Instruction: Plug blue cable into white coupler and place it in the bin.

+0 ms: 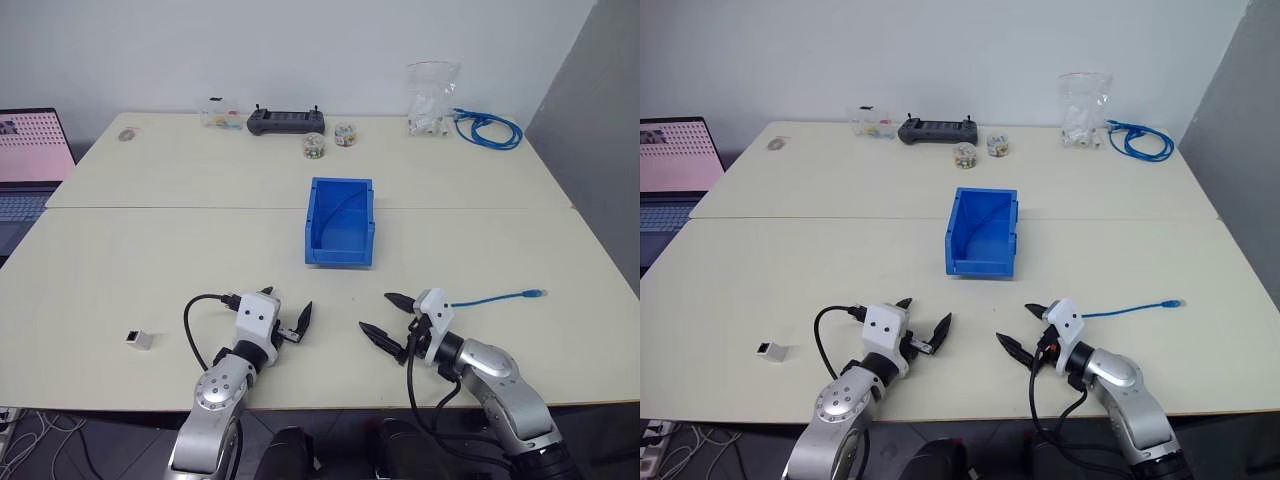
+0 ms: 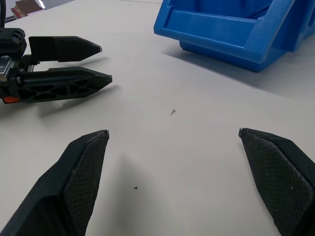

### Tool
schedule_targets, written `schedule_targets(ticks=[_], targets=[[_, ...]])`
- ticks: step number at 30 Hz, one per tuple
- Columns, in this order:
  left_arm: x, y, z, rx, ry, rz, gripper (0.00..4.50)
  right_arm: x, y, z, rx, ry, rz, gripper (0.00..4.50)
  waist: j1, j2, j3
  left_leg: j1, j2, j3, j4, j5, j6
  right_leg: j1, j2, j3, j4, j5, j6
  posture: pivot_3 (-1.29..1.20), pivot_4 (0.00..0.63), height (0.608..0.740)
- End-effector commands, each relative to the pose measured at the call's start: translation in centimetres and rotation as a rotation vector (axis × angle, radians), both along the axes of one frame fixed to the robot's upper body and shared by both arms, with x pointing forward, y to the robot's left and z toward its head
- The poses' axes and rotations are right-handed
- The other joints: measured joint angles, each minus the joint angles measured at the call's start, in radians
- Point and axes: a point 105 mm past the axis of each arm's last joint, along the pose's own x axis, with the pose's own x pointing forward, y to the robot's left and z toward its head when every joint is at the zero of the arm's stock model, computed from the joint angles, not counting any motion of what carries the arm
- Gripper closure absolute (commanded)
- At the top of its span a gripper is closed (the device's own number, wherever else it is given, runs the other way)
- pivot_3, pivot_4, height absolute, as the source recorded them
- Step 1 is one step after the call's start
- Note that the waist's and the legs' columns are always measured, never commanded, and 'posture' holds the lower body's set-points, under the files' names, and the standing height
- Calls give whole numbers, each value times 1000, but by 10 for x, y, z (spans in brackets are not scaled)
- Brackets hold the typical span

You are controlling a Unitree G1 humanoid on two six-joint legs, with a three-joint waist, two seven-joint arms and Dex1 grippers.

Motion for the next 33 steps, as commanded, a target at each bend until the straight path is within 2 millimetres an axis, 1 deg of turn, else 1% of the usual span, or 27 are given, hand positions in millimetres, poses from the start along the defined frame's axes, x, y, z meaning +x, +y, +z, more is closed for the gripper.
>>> schedule_targets(ticks=[1, 9, 16, 19, 26, 30, 33], targets=[[1, -3, 10, -7, -51, -21, 0, -1, 1, 8, 7, -37, 9, 18, 0, 0, 0, 0, 0, 0, 0, 0, 0, 0, 0, 0, 0, 0, 0, 0, 150, 740], [-1, -2, 8, -3, -45, -21, 0, -1, 0, 9, 23, -37, 2, 18, 0, 0, 0, 0, 0, 1, 0, 0, 0, 0, 0, 0, 0, 0, 0, 0, 150, 740], [0, 0, 18, -37, -74, -58, 0, -1, 0, 10, 28, -47, 0, 18, 0, 0, 0, 0, 0, 1, 0, 0, 0, 0, 0, 0, 0, 0, 0, 0, 150, 740], [1, 2, 25, -55, -100, -79, 0, -2, -1, 11, 30, -54, -3, 18, 0, 0, 0, 0, 0, 1, 0, 0, 0, 0, 0, 1, 0, 0, 0, 0, 150, 740], [-5, -5, 40, -108, -122, -217, 0, -2, -2, 16, 33, -76, -13, 18, 0, 0, 0, 0, 0, 1, 0, 0, 0, 0, 0, 1, 0, 0, 0, 0, 150, 740], [-9, -18, 45, -106, -112, -351, 0, 0, -7, 19, 37, -98, -63, 18, 1, 0, 0, 0, 0, 1, 0, 0, 0, 0, 0, 1, 0, 0, 0, 0, 150, 740], [-12, -28, 51, -51, -120, -480, 0, 1, -19, 27, 30, -139, -139, 18, 2, 0, 0, 0, 0, 2, 0, 0, 0, 0, 0, 1, 0, 0, 0, 0, 150, 740]])
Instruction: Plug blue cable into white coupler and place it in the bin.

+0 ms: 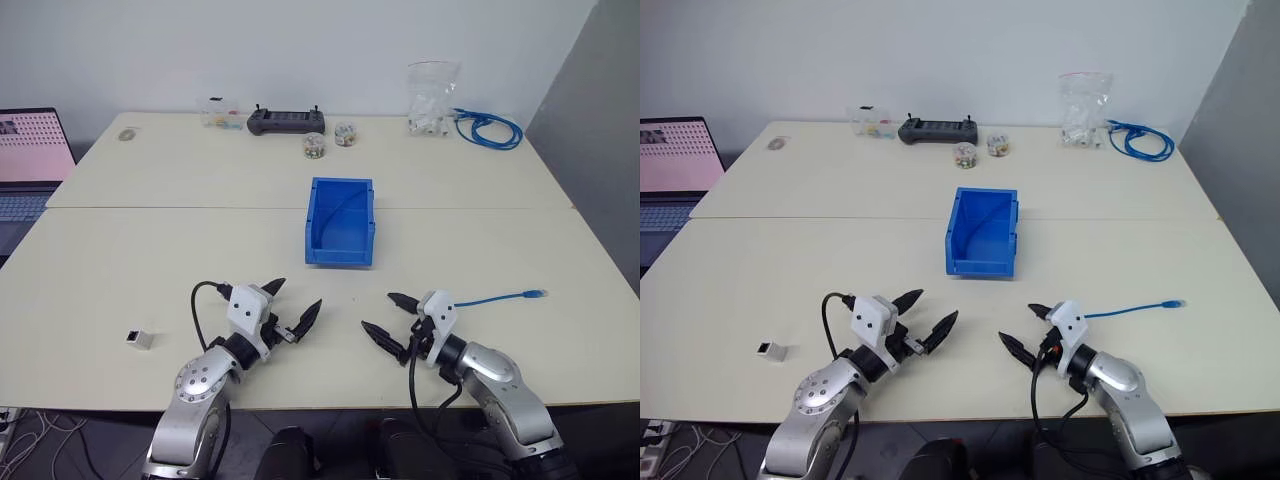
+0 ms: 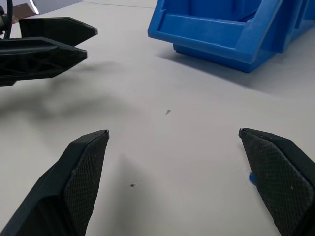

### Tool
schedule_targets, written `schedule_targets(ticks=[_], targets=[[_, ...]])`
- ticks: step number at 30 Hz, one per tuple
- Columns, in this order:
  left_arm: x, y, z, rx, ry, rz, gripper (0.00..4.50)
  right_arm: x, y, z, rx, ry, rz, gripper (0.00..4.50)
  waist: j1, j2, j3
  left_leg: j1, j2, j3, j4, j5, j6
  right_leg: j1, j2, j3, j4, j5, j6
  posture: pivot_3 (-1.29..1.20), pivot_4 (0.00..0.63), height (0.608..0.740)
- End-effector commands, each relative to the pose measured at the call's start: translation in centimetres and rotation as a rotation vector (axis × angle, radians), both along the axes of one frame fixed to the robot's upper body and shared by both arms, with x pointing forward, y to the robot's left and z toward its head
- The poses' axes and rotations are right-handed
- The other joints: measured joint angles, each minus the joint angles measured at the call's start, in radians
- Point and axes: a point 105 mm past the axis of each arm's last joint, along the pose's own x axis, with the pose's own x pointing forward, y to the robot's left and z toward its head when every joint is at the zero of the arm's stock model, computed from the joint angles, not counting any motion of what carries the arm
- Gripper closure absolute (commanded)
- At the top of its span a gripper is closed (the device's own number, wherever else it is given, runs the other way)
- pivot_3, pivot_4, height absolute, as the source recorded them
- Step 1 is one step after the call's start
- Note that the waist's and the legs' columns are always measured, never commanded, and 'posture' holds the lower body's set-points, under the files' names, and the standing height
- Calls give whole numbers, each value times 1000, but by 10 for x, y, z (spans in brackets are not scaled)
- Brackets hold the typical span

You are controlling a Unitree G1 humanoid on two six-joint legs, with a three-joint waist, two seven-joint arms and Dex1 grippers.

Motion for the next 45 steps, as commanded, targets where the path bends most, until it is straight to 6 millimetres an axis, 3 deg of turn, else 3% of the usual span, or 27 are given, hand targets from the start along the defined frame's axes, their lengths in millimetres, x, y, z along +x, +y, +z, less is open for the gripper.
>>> schedule_targets(ticks=[1, 6, 10, 14, 22, 27, 32, 38, 45], targets=[[-7, -19, 20, 44, -75, -186, 0, 3, -18, 31, 11, -133, -124, 18, 0, 0, 0, 0, 0, 0, 0, 0, 0, 0, 0, 0, 0, 0, 0, 0, 150, 740], [-10, -33, 26, 118, -93, -384, 0, 4, -56, 44, 20, -130, -407, 18, 3, 0, 0, 0, 0, 1, 0, 0, 0, -1, 0, 1, 0, 0, 0, 0, 150, 740], [-1, -47, 32, 136, -120, -484, 0, -3, -100, 46, -46, -93, -737, 18, 8, 1, 0, -1, 0, 1, 0, 0, 0, -1, 0, 1, 0, 0, 0, 0, 150, 740], [2, -57, 30, 143, -124, -545, 0, -9, -126, 39, -91, 29, -982, 18, 6, 1, 0, -3, 0, 4, 0, 0, 0, -6, 0, 4, 2, 0, 0, 0, 150, 740], [6, -61, 26, 164, -134, -603, 0, 2, -126, 32, -20, 231, -1118, 18, -2, 1, 0, -3, 1, 5, 0, 0, 0, -8, 1, 5, 5, 0, 0, 0, 150, 740], [7, -63, 24, 176, -145, -617, 0, 20, -133, 23, 59, 334, -1214, 18, -3, 1, 0, -4, 0, 5, 0, 0, 0, -9, 1, 5, 5, 0, 0, 0, 150, 740], [6, -64, 22, 180, -153, -620, 0, 24, -146, 11, 22, 411, -1363, 18, -3, 1, 0, -4, 0, 5, 0, 0, 0, -9, 1, 5, 5, 0, 0, 0, 150, 740], [5, -68, 23, 184, -163, -622, 0, 32, -141, 5, 56, 467, -1404, 18, -3, 1, -1, -4, 0, 6, 0, 0, 0, -8, 1, 5, 5, 0, 0, 0, 150, 740], [6, -67, 27, 188, -166, -623, 0, 29, -148, 2, 149, 516, -1513, 1867, -3, 0, -1, -4, 0, 5, 0, 0, 0, -8, 1, 5, 5, 0, 0, 0, 150, 740]])
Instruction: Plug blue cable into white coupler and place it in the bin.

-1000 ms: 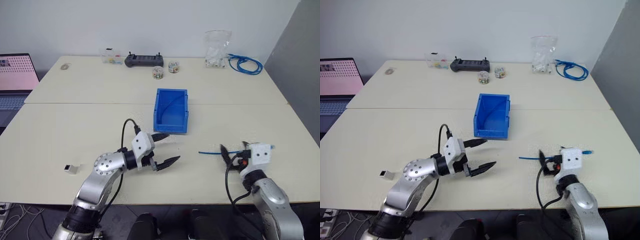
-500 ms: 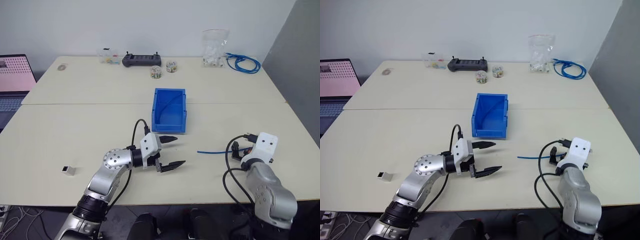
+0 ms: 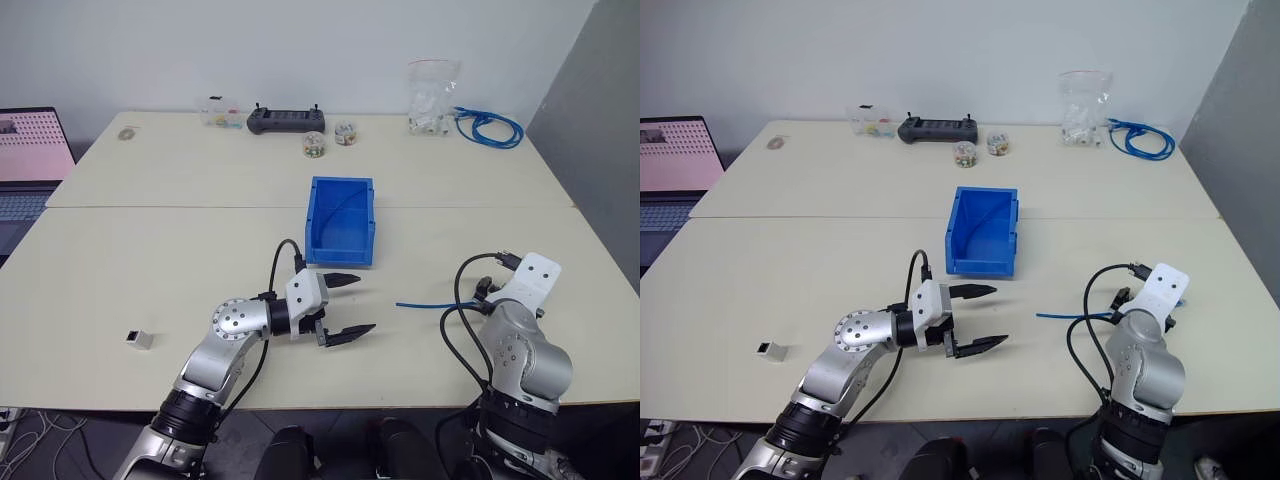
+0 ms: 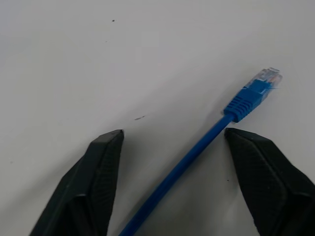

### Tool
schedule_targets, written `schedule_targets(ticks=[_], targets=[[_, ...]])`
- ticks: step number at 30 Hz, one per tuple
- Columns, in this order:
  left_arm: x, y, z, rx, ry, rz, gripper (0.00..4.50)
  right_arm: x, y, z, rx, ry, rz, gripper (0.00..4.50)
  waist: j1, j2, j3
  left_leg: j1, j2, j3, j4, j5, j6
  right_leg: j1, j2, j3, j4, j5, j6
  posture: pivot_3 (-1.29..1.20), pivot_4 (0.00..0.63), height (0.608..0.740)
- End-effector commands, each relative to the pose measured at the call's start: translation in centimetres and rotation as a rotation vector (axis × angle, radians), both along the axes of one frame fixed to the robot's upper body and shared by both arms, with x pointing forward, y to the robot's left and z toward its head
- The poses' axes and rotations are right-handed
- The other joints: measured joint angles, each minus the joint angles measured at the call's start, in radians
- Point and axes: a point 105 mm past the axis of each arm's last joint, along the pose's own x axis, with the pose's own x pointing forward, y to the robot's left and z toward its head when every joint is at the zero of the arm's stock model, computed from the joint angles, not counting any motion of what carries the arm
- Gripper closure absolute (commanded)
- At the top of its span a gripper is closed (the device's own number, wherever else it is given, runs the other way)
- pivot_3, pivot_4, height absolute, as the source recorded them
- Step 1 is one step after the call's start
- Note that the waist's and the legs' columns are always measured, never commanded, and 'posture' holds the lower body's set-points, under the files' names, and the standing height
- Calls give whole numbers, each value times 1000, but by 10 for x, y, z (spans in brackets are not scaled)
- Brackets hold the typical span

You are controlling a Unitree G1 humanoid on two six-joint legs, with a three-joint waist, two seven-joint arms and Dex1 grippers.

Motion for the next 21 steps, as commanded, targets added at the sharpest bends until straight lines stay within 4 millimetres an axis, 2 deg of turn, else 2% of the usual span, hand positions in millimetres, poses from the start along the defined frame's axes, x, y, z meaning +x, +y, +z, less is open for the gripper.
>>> schedule_targets(ticks=[1, 10, 12, 16, 18, 21], targets=[[-1, -2, 13, -11, -41, -15, 0, -7, -2, -15, 74, 36, -73, 2211, 0, 0, 0, 0, 0, 0, 0, 0, 0, 0, 0, 0, 0, 0, 0, 0, 150, 740], [2, -3, 22, -13, -3, -4, 0, -6, -9, -7, 119, -22, -116, 4442, -1, 0, 0, 0, 0, 0, 0, 0, 0, 0, 0, 0, 0, 0, 0, 0, 150, 740], [3, -2, 24, -12, -1, -1, 0, -6, -11, -4, 120, -31, -122, 4486, -1, 0, 0, 0, 0, 0, 0, 0, 0, 0, 0, 0, 0, 0, 0, 0, 150, 740], [5, -2, 30, -17, 1, 7, 0, -4, -24, 15, 53, -87, -83, 4486, -1, 0, 0, 0, 0, 0, 0, 0, 0, 0, 0, 0, 0, 0, 0, 0, 150, 740], [5, 0, 31, -19, 5, 12, 0, 3, -27, 33, -54, -132, 62, 4486, -1, 2, 1, 0, 0, 0, 0, 0, 0, 0, 0, 0, 0, 0, 0, 0, 150, 740], [4, 3, 33, -18, 12, 22, 0, 11, -16, 50, -188, -153, 392, 4486, -1, 4, 2, -1, -2, 1, 0, 0, 0, 0, 1, 0, -1, -1, 1, 0, 150, 740]])
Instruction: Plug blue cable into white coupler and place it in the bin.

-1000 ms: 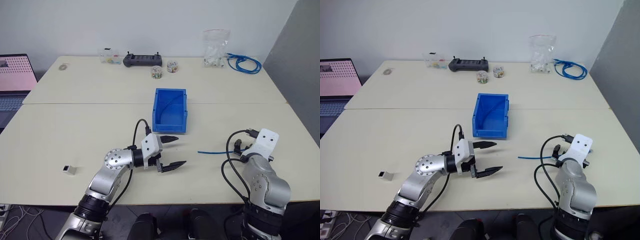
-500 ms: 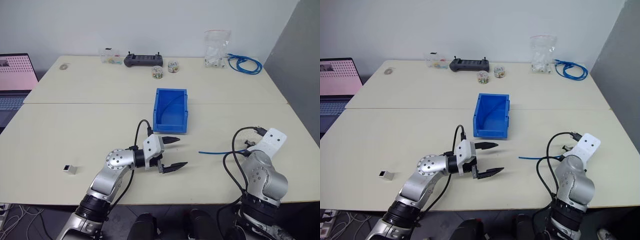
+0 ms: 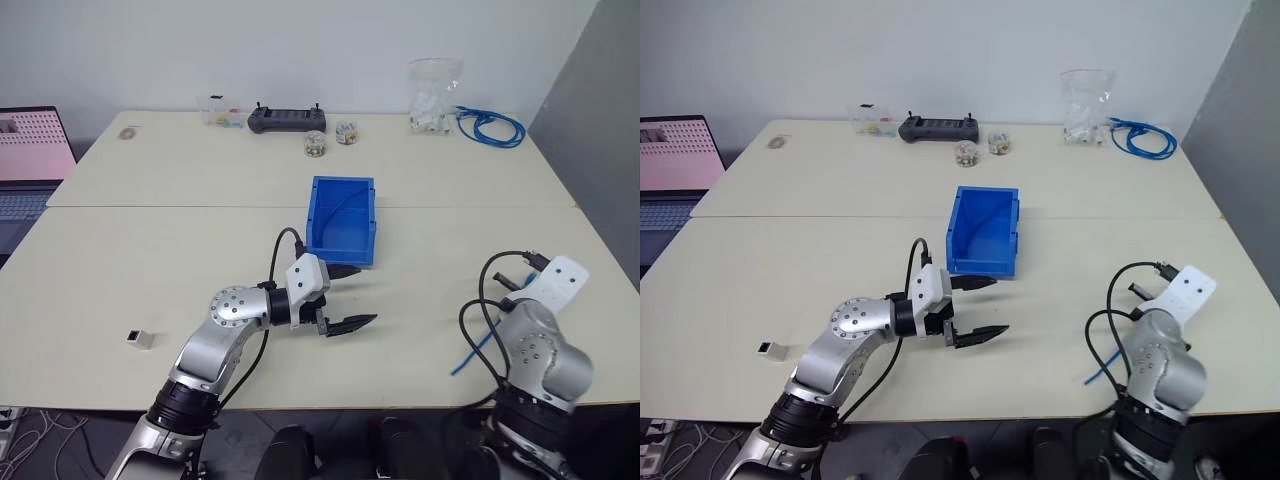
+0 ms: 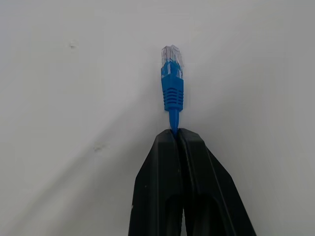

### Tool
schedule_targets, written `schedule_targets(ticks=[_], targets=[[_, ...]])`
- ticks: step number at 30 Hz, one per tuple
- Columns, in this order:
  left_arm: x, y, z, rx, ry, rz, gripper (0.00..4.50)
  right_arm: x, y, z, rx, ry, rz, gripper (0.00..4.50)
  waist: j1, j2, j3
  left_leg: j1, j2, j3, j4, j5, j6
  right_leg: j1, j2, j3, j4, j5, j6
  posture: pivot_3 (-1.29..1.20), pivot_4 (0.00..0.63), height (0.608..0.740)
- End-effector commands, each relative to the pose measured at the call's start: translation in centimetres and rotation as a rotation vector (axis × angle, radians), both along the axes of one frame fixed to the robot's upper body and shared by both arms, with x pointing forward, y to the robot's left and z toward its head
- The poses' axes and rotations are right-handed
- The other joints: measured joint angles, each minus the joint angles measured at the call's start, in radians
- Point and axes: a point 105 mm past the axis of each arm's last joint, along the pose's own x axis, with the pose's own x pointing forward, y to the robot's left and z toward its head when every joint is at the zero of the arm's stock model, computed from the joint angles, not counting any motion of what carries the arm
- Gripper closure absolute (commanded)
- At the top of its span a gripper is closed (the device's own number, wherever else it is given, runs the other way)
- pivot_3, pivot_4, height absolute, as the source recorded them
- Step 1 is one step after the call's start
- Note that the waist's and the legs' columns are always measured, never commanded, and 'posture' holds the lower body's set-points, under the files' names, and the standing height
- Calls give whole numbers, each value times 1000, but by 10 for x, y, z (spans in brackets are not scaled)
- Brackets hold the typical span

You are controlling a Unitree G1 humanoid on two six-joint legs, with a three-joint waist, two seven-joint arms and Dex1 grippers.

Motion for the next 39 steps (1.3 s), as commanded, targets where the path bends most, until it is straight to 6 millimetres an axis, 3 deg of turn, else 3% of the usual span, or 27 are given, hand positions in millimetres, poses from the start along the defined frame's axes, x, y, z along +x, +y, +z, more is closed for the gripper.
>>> schedule_targets(ticks=[1, 5, 8, 12, 14, 22, 30, 39], targets=[[-3, 4, 16, -24, -40, -1, 0, 9, 23, 28, -118, -66, 374, 4486, -1, 0, 0, 0, 0, 0, 0, 0, 0, 0, 0, 0, 0, 0, 0, 0, 150, 740], [-6, 13, 17, -13, -24, 12, 0, 2, 52, 51, -312, -110, 810, 4486, -6, 0, 1, 0, 2, -1, -1, 0, 0, 0, 0, 0, -1, 0, 0, 0, 150, 740], [-10, 26, 13, 18, -8, 37, 0, -20, 97, 62, -406, -153, 1256, 4486, -7, 1, 2, 1, 4, -1, -1, 0, 0, 0, 2, -2, -1, -1, 0, 0, 150, 740], [-17, 44, 6, 78, 9, 79, 0, -45, 135, 59, -490, -143, 1661, 4486, -7, -1, 3, 1, 5, -2, -1, 0, 0, 0, 3, -2, -2, -1, 0, 0, 150, 740], [-22, 55, -3, 151, 0, 94, 0, -48, 149, 51, -513, -129, 1793, 4486, -6, -2, 4, 1, 5, -2, 0, 0, 0, 1, 3, -3, -3, -1, 0, 0, 150, 740], [-46, 87, -20, 205, 73, 230, 0, -23, 205, 10, -571, -43, 2066, 4486, -2, -4, 5, 0, 4, -1, 0, 0, 0, 0, -1, -1, -4, 0, 1, 0, 150, 740], [-65, 129, -34, 277, 121, 375, 0, -11, 249, -3, -687, -111, 2216, 4486, 5, -3, 5, 0, 4, -3, 0, 0, 0, 0, -1, -2, -3, 0, 0, 0, 150, 740], [-49, 143, -27, 217, 128, 447, 0, -3, 276, -9, -756, -163, 2255, 4486, 5, -3, 5, 0, 4, -3, 0, 0, 0, 0, -1, -2, -2, 1, -2, 0, 150, 740]])
